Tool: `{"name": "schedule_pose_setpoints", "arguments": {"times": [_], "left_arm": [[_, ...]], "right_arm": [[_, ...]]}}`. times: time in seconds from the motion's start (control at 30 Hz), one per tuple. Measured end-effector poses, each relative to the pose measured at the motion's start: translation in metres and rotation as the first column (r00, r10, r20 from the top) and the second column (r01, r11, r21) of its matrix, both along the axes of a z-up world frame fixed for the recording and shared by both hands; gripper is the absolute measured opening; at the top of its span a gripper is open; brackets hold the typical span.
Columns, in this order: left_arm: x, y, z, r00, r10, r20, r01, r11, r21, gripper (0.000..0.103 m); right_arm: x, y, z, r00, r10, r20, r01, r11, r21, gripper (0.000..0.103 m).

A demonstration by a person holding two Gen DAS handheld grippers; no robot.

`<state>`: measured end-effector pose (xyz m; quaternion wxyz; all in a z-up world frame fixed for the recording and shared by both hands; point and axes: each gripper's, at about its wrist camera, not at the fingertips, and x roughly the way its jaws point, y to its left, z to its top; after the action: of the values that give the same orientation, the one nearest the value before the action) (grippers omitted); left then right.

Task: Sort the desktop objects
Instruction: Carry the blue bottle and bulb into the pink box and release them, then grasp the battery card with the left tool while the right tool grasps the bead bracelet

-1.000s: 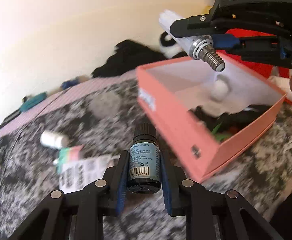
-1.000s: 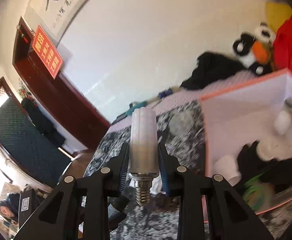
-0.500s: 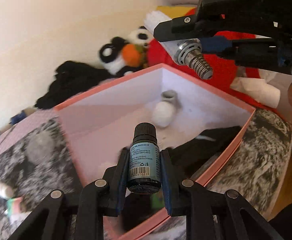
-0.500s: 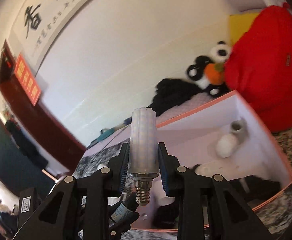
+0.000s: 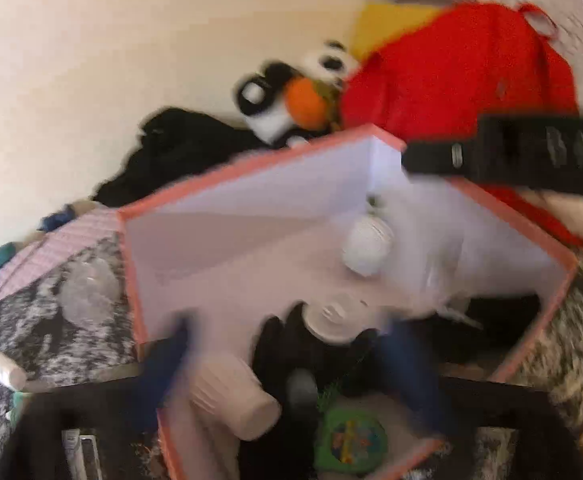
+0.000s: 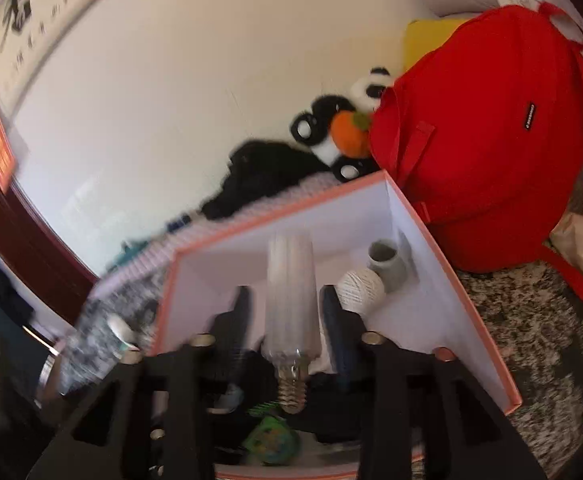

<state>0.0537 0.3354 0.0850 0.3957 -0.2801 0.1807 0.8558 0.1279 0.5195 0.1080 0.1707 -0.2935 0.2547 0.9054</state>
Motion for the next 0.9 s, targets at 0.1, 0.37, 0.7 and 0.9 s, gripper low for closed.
{"name": "schedule_pose_setpoints", "arguments": {"times": [0.1,0.37,0.7,0.9], "left_arm": [[-0.002,-0.006,0.008,1.000,0.023,-0.008,-0.023,0.999,0.036,0.101],[-0.010,-0.021,0.009,0.996,0.085,-0.013,-0.084,0.996,0.020,0.101],[-0.023,-0.076,0.023,0.976,0.213,-0.039,-0.212,0.977,0.030,0.101],[-0.046,-0.139,0.029,0.941,0.339,0.005,-0.339,0.940,0.043,0.101]], "right_arm": [[-0.001,-0.006,0.002,1.000,-0.021,0.009,0.021,0.999,0.043,0.093],[-0.006,-0.019,0.010,1.000,-0.021,0.013,0.020,0.998,0.064,0.093],[-0.021,-0.064,0.028,0.999,0.036,-0.005,-0.036,0.994,0.099,0.093],[-0.040,-0.112,0.037,0.993,0.120,-0.009,-0.118,0.986,0.120,0.093]]}}
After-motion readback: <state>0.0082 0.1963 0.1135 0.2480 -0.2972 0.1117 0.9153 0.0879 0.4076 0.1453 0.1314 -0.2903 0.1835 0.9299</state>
